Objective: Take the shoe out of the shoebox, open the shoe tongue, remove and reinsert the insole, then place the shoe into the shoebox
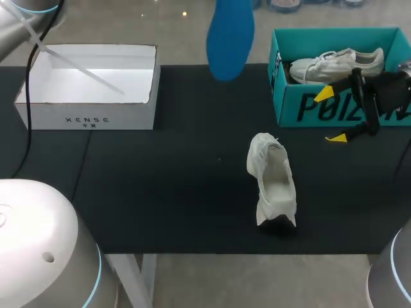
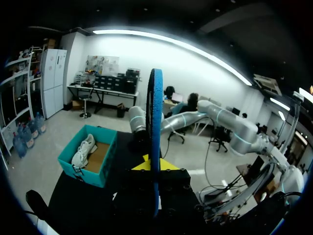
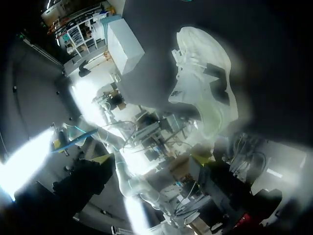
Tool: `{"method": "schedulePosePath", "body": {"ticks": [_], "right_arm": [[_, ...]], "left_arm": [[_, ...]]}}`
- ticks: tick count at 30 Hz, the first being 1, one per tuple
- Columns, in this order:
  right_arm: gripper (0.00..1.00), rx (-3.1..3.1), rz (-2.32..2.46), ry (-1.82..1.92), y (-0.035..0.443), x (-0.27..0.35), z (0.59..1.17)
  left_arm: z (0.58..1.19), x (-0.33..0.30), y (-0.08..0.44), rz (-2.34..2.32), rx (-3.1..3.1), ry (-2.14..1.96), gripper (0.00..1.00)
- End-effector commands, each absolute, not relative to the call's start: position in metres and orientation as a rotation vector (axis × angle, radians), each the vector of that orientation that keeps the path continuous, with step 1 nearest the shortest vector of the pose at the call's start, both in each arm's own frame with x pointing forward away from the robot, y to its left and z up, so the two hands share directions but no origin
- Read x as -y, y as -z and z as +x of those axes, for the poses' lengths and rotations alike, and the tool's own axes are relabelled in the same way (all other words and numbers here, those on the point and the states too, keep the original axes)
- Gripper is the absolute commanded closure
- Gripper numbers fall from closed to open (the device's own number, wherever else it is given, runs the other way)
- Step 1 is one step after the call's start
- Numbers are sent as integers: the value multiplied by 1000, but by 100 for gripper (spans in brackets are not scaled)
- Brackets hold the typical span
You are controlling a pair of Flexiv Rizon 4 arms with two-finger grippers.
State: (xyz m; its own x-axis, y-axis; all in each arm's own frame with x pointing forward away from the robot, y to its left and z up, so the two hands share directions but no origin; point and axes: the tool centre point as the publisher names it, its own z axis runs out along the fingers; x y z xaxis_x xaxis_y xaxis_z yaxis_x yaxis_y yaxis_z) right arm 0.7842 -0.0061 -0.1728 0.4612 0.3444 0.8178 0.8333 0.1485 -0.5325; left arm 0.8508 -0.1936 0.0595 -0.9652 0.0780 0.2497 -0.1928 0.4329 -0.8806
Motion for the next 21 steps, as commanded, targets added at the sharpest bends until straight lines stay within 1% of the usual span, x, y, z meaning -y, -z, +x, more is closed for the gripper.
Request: {"method": "schedulePosePath", "body": {"ticks": [1, 10, 21], "right_arm": [[0, 1124, -1420, 512, 162, -2, 785], [0, 1158, -1379, 733, 138, -30, 790], [0, 1176, -1305, 773, 112, -70, 819]], "left_arm": [[851, 193, -60, 98, 2436, -1544, 100], [851, 193, -60, 98, 2436, -1544, 100], [851, 193, -60, 98, 2436, -1544, 100]]}}
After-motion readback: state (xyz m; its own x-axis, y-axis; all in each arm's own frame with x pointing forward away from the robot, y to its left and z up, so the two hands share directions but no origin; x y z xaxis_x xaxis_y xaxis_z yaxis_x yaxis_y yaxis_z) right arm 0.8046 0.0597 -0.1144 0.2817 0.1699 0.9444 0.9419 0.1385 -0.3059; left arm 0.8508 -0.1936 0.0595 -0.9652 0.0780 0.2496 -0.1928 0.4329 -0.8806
